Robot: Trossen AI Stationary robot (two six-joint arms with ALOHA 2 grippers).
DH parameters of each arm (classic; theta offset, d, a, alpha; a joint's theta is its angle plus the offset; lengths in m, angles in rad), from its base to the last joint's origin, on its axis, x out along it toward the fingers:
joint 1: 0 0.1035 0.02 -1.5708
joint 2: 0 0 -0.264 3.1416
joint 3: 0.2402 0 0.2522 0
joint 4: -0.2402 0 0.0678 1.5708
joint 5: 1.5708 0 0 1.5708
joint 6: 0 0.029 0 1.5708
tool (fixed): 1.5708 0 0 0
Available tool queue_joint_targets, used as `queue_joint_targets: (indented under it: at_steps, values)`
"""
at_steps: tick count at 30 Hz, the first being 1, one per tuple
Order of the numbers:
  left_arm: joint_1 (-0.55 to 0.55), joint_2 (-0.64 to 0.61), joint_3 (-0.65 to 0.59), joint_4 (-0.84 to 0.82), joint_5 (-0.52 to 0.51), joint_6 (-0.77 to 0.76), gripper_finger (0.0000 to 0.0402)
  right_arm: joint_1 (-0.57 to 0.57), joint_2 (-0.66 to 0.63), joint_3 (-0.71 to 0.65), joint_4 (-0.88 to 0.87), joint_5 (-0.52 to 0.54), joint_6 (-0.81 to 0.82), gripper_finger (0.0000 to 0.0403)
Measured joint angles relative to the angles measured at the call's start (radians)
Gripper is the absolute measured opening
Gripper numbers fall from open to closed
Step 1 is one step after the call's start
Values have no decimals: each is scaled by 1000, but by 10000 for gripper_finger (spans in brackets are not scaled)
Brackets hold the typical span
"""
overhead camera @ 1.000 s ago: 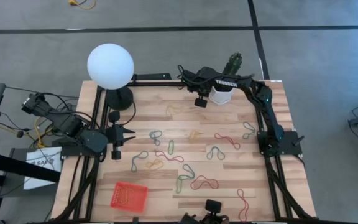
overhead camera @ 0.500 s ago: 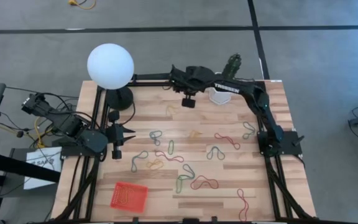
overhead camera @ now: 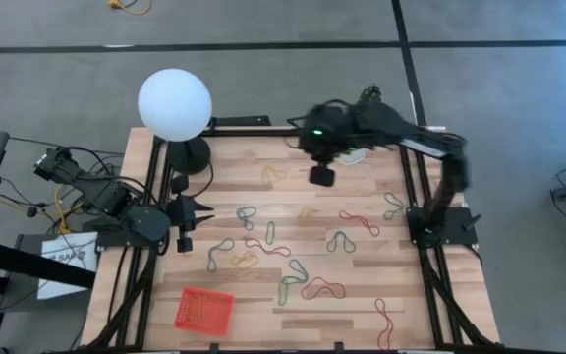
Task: Pick and place rubber bands into bin
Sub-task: Put the middle yellow rubber band into the basket
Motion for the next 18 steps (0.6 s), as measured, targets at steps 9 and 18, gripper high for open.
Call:
queue_joint_targets:
  at_steps: [9, 18]
  values:
    - [0, 0, 0, 1, -37, -7, 66, -16, -491, -830, 717, -105, 11, 0]
    - [0, 0, 0, 0, -59, -45, 66, 54, -618, -1386, 1028, -240, 199, 0]
